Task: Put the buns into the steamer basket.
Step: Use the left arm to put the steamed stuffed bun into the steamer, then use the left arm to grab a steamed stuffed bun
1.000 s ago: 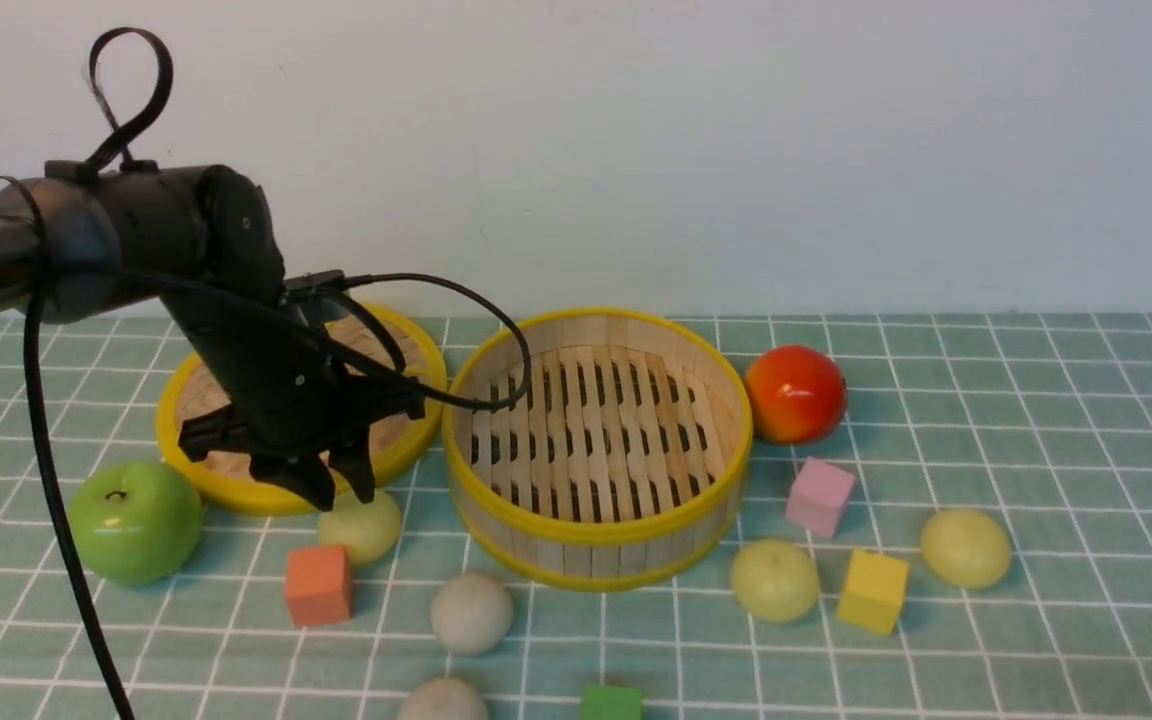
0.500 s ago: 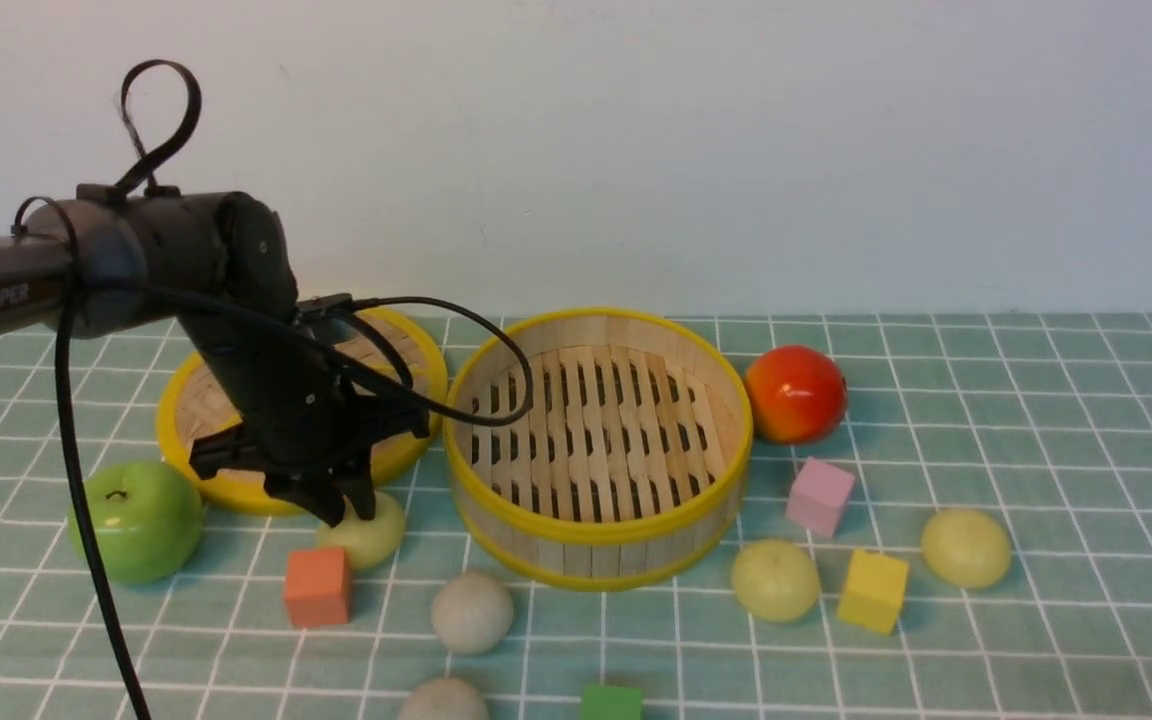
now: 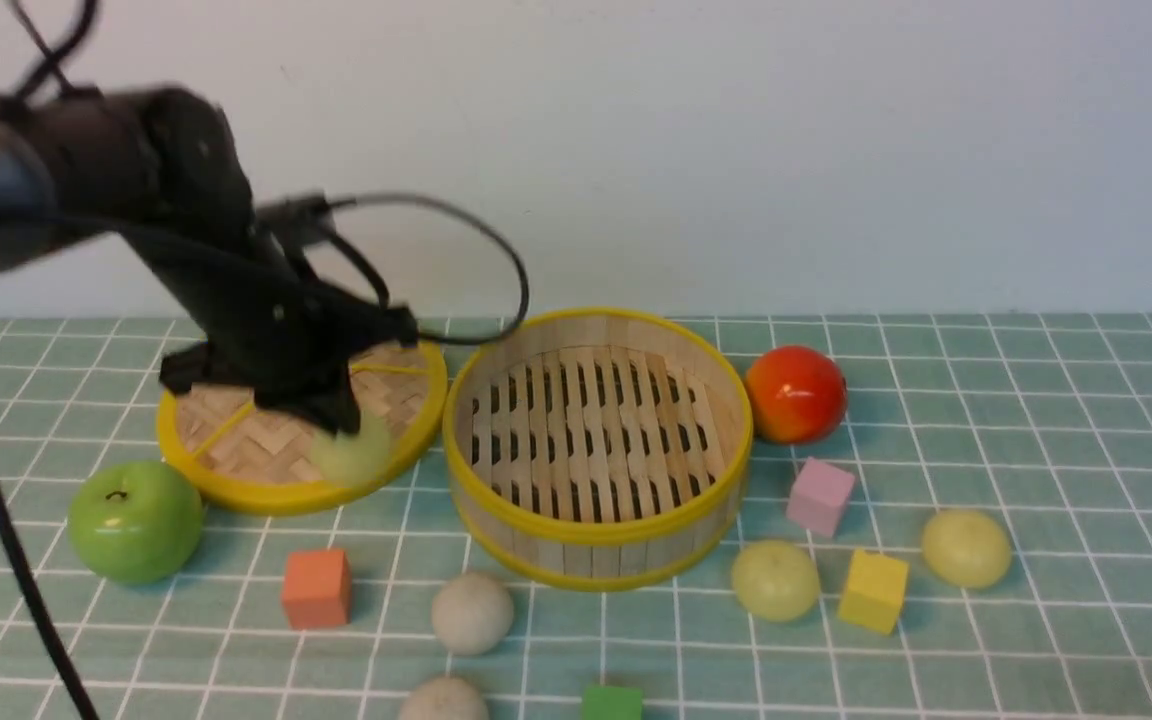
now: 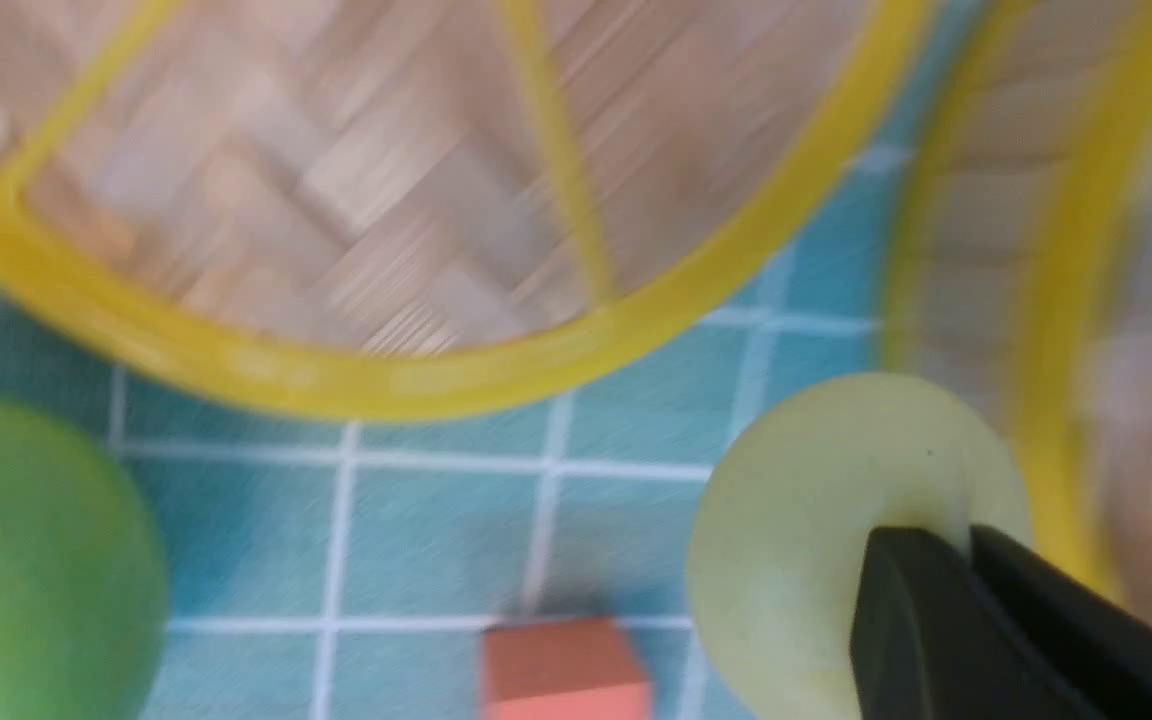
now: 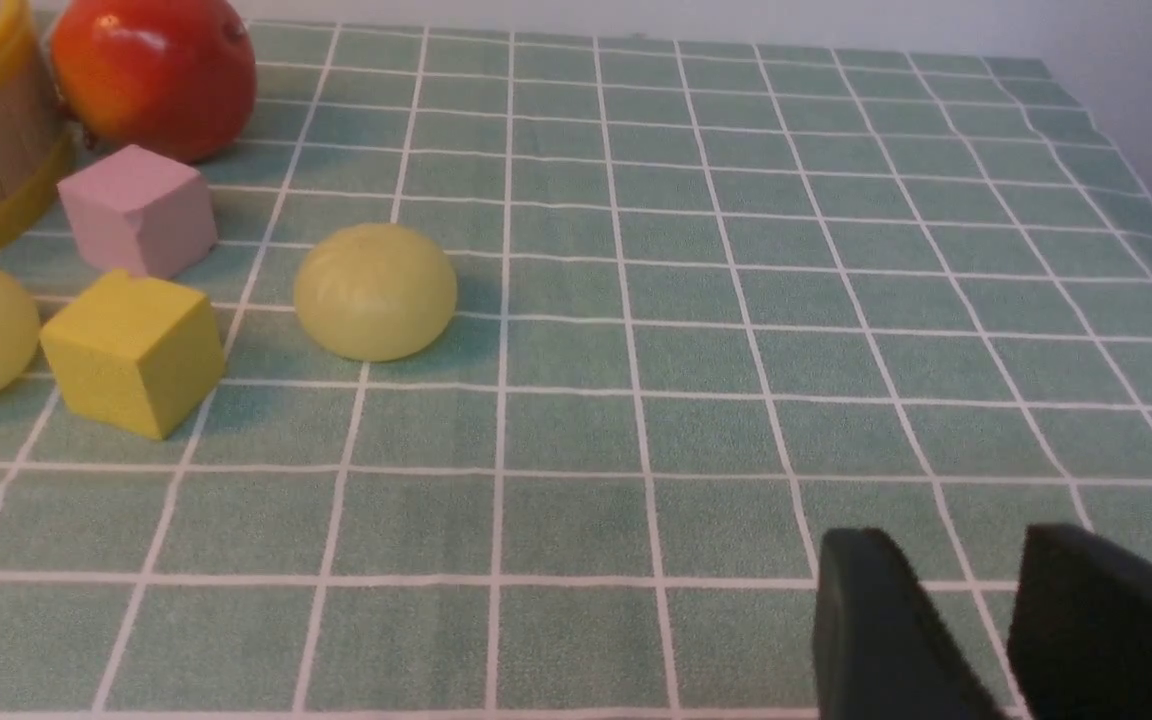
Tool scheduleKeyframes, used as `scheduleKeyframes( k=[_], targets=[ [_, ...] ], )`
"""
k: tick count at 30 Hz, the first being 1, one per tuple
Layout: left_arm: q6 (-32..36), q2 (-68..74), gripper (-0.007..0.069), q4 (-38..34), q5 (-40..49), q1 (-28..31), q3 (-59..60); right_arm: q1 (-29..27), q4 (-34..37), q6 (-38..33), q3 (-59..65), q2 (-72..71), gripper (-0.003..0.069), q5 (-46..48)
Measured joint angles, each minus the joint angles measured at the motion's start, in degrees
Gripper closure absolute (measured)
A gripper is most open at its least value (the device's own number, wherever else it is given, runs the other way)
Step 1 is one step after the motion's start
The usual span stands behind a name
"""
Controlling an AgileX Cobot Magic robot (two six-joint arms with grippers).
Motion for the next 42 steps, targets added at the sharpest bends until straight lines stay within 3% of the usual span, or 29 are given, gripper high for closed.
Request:
scheduleKeyframes(
  k=[10, 17, 22, 24, 30, 36, 42],
  targets=[
    [0.90, 2.68, 0.0633, -2.15, -4.73, -9.88, -5.04, 0.00, 0.00, 0.00, 0.00, 0.00, 0.0421, 0.00],
    [-0.80, 9.08, 0.0592, -2.03, -8.10, -11.40, -5.04, 0.00, 0.00, 0.00, 0.00, 0.00, 0.0421, 0.00],
    [-4.10, 10.32, 0.0495, 0.33, -7.91, -11.40, -5.11, 0.00, 0.00, 0.00, 0.00, 0.00, 0.0421, 0.00],
    [-4.54, 9.97, 0.0403, 0.85, -6.12, -11.40, -6.24, 0.00, 0.00, 0.00, 0.00, 0.00, 0.0421, 0.00],
    [-4.77, 4.12, 0.0230, 2.94, 7.11, -11.52, -9.59, 0.00, 0.00, 0.00, 0.00, 0.00, 0.0421, 0.00],
    [-4.77, -8.31, 0.0194, 6.03, 12.99, -11.52, -2.62, 0.00, 0.00, 0.00, 0.00, 0.00, 0.0421, 0.00],
    [-4.83, -12.02, 0.0194, 4.06, 5.94, -12.17, 12.04, 0.00, 0.00, 0.00, 0.00, 0.00, 0.0421, 0.00]
  ],
)
